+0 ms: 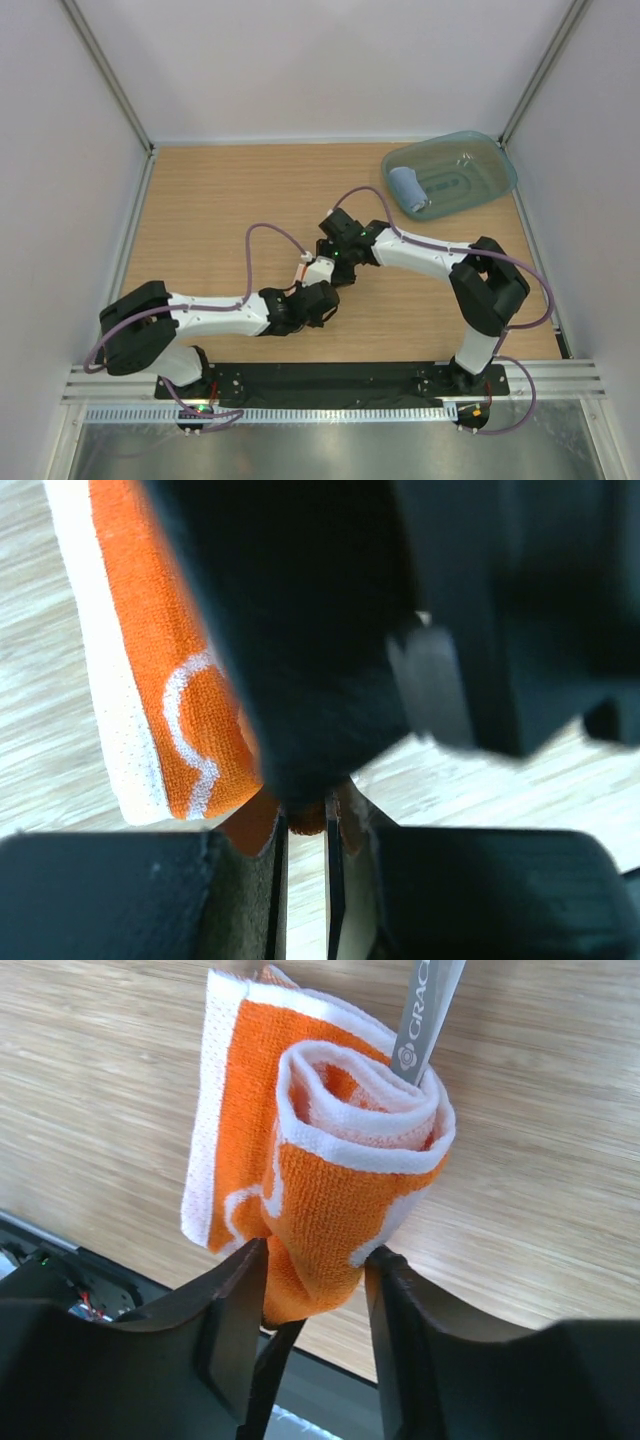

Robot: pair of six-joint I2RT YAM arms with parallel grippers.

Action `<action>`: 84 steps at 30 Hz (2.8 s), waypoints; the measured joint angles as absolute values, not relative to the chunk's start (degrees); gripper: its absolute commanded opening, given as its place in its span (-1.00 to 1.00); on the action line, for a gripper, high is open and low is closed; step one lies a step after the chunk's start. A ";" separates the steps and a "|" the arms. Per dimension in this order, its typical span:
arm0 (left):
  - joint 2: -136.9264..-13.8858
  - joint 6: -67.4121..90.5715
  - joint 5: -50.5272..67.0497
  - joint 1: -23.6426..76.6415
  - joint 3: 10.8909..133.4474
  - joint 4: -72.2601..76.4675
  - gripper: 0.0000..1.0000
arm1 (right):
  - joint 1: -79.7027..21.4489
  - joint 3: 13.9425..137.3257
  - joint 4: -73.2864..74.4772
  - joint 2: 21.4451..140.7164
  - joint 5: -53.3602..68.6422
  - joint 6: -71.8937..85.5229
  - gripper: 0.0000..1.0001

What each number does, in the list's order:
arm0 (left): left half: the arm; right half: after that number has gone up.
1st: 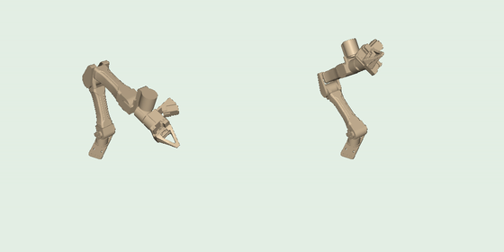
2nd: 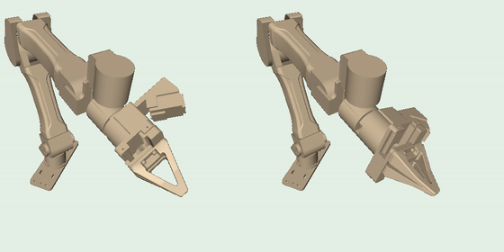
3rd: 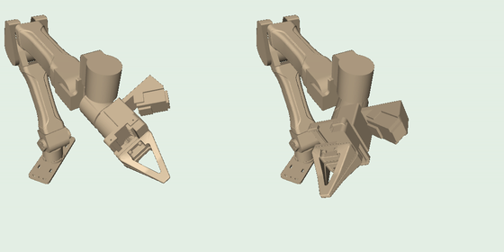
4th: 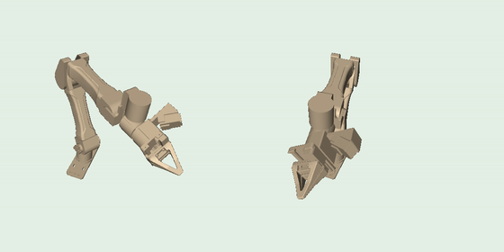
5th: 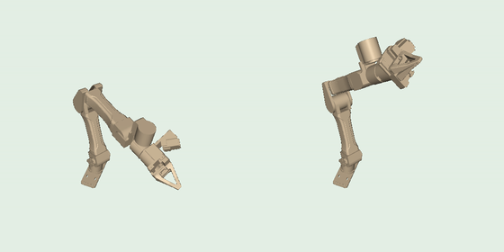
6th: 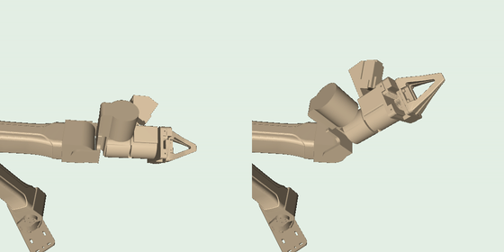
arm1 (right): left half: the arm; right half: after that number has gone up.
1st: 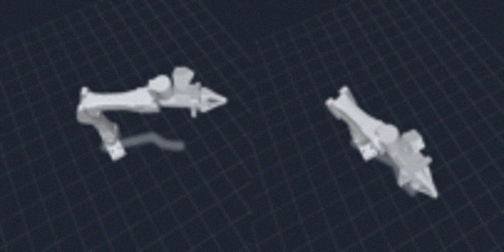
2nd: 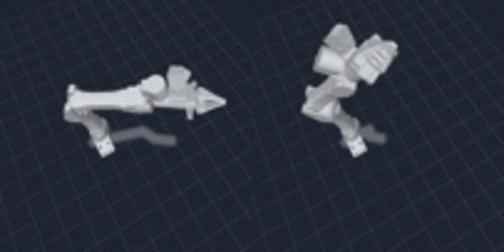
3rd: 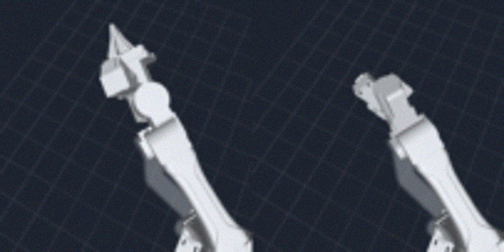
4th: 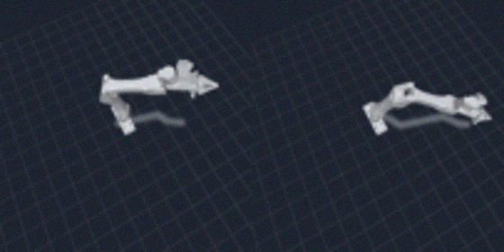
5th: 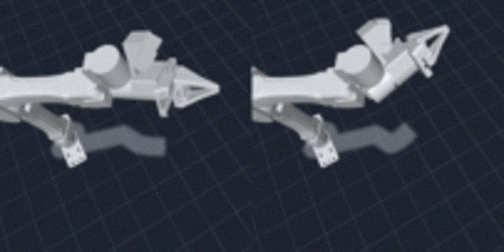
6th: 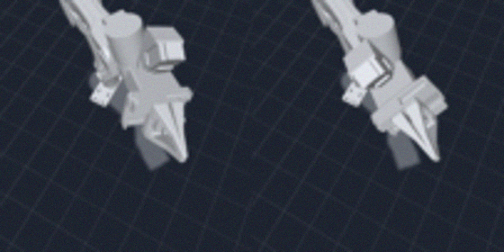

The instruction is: Roll the towels

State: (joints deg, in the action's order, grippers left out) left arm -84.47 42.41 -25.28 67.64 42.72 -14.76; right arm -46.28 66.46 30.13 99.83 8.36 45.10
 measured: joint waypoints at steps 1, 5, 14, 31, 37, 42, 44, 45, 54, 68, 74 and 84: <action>-83.94 42.48 -25.04 67.64 42.15 -14.35 -1.00 | -46.19 67.18 30.50 100.12 8.60 44.93 0.04; -82.56 42.85 -24.21 67.64 40.86 -13.47 -0.99 | -44.60 69.97 31.75 101.32 9.56 43.83 0.05; -80.88 43.29 -22.72 67.66 39.40 -13.08 -1.00 | -34.83 73.93 32.01 104.51 10.72 40.95 0.06; -68.23 48.95 -10.37 58.04 29.32 -6.92 -1.00 | -29.87 62.39 22.94 91.24 14.55 40.05 0.21; -62.39 52.60 -2.81 49.47 22.13 -1.45 -0.99 | -29.87 53.60 14.31 84.99 18.22 42.30 0.26; -60.86 55.59 2.33 45.12 19.14 2.28 -0.99 | -29.87 49.28 7.51 84.14 21.02 44.14 0.27; -60.84 56.77 4.40 43.40 18.11 3.95 -0.99 | -29.87 47.11 4.03 84.27 22.50 45.39 0.27; -60.84 57.41 5.45 42.50 17.58 4.64 -0.99 | -29.87 46.00 2.07 84.55 23.33 46.26 0.27; -63.11 61.56 15.18 33.54 16.40 8.45 -0.99 | -32.77 39.07 -14.72 89.76 29.19 49.91 0.36; -76.62 67.61 32.53 22.13 13.30 24.23 -0.99 | -40.14 39.53 -29.36 102.59 30.52 50.35 0.47; -76.75 68.53 34.98 20.45 13.26 25.10 -1.00 | -42.09 40.56 -35.33 106.00 30.11 51.16 0.46; -76.27 68.84 39.35 15.31 13.26 24.43 -0.99 | -43.83 41.76 -43.99 110.96 28.58 53.34 0.32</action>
